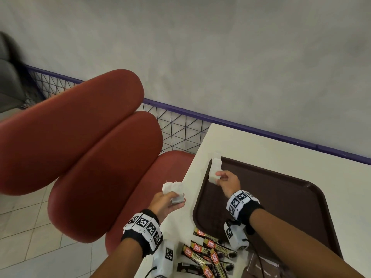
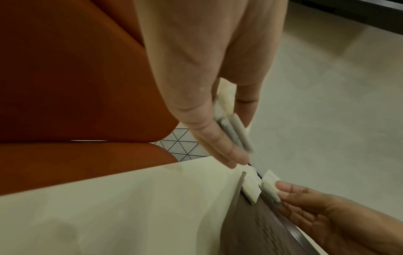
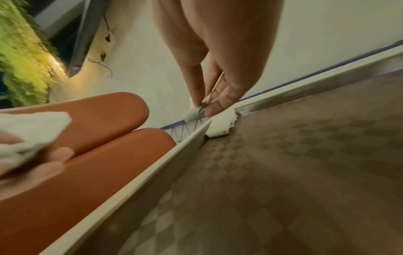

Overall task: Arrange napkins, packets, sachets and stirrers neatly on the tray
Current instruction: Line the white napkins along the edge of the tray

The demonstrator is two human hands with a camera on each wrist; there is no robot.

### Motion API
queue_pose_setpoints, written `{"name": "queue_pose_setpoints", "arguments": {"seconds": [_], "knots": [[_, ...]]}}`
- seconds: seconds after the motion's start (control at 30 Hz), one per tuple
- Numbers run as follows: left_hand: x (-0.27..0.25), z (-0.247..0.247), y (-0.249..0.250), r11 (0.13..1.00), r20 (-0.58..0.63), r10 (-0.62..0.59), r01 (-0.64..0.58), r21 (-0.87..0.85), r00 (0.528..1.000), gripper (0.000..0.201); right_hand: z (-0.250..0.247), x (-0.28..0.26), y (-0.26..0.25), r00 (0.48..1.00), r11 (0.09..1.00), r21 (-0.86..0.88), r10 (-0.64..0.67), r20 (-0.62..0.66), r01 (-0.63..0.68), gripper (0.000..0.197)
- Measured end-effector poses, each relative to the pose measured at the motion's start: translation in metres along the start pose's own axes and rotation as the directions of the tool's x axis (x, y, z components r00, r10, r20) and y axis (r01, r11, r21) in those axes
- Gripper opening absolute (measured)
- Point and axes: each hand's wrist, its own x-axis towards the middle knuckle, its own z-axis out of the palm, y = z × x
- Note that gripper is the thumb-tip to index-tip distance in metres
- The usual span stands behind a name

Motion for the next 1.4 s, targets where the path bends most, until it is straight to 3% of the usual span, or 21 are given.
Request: {"name": "queue_pose_setpoints", "arguments": {"seconds": [0.3,0.67,0.9,1.0,1.07,1.23,1.4], "knots": [[0.002,-0.025,0.002,0.999,-0.064,0.032,-0.033,-0.011,0.997,0.028,0.024,0.026,0.018,0.999,0.965,-0.264,-0.017,-0.043,0.005,0.029],[-0.001,-0.037,0.001,0.999,-0.087,0.037,-0.034,0.037,0.996,0.020,0.031,0.032,0.018,0.999,0.952,-0.304,0.024,-0.045,-0.036,0.030],[-0.003,-0.027,-0.001,0.998,-0.073,0.031,-0.027,0.054,0.997,0.017,0.020,0.015,0.015,0.998,0.952,-0.306,-0.027,-0.058,0.008,0.028],[-0.004,-0.017,-0.002,0.998,-0.061,0.036,-0.032,0.063,0.997,0.017,0.020,0.000,0.013,0.996,0.973,-0.211,-0.092,0.018,0.093,0.019],[-0.005,-0.011,-0.002,0.996,-0.055,0.037,-0.032,0.078,0.998,0.019,0.021,-0.013,0.011,0.986,0.988,-0.098,-0.111,0.123,0.123,0.023],[-0.005,0.004,-0.005,0.992,-0.029,0.037,-0.034,0.122,0.999,0.022,0.022,-0.053,-0.011,0.885,0.988,0.114,-0.144,0.442,0.104,0.020],[-0.006,0.013,-0.009,0.993,-0.017,0.041,-0.039,0.116,0.999,0.026,0.015,-0.069,-0.020,0.856,0.969,0.232,-0.189,0.480,0.084,0.015]]}}
